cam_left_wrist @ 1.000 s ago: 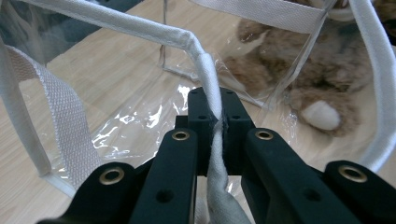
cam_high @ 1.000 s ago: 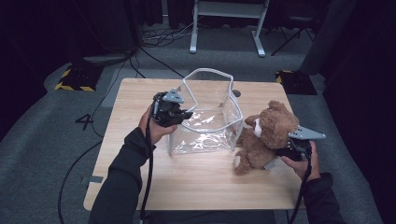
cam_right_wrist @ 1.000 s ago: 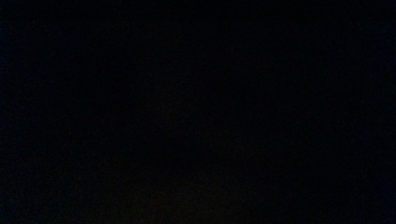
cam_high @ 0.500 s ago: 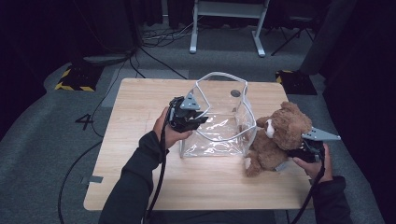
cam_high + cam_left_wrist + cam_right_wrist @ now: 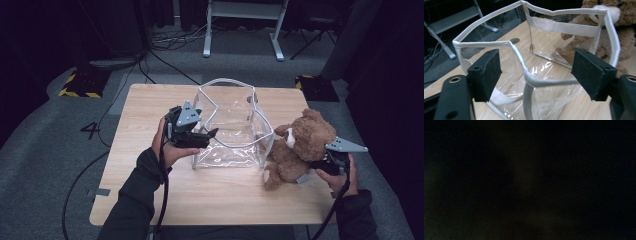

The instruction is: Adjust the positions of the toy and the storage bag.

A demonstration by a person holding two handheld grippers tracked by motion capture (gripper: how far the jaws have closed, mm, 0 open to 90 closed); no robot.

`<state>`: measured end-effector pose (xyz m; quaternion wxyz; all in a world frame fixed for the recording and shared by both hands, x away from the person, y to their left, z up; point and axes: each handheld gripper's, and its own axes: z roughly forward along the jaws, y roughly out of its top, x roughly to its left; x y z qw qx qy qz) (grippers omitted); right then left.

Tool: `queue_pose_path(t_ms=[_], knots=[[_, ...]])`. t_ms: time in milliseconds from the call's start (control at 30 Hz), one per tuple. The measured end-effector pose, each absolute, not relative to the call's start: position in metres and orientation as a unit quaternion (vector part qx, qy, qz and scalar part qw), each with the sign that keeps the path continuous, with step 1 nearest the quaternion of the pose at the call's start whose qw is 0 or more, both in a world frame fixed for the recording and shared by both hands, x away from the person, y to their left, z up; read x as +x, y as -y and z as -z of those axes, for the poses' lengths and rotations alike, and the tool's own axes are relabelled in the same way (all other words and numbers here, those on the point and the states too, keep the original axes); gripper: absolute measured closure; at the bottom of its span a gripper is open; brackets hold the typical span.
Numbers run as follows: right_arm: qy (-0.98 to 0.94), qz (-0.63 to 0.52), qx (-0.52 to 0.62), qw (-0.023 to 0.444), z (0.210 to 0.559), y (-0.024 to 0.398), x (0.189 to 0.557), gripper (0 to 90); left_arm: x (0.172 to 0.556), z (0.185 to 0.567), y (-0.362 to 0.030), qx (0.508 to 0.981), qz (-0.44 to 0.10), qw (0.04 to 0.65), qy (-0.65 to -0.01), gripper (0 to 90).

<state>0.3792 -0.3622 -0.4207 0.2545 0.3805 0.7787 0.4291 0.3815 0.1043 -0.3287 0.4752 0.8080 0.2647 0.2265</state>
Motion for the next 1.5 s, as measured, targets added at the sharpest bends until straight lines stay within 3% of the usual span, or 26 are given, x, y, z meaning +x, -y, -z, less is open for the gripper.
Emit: queue_pose_path(t_ms=[333,633,900,1167,1500], knots=[[-0.773,-0.439,0.379,0.257,0.418,0.365,0.377,50.3,0.347,0.356,-0.131,0.816,-0.244,0.451,-0.267,16.1],[-0.77,-0.444,0.378,0.257,0.417,0.364,0.377,51.1,0.327,0.441,-0.14,0.85,-0.262,0.355,-0.289,19.7],[-0.77,-0.448,0.375,0.257,0.417,0.366,0.378,51.1,0.333,0.492,-0.156,0.858,-0.203,0.316,-0.35,18.7],[-0.768,-0.457,0.368,0.257,0.415,0.368,0.381,51.4,0.331,0.507,-0.168,0.854,-0.154,0.323,-0.377,16.3],[-0.766,-0.465,0.36,0.261,0.412,0.369,0.383,52.2,0.329,0.511,-0.173,0.845,-0.146,0.34,-0.386,15.1]])
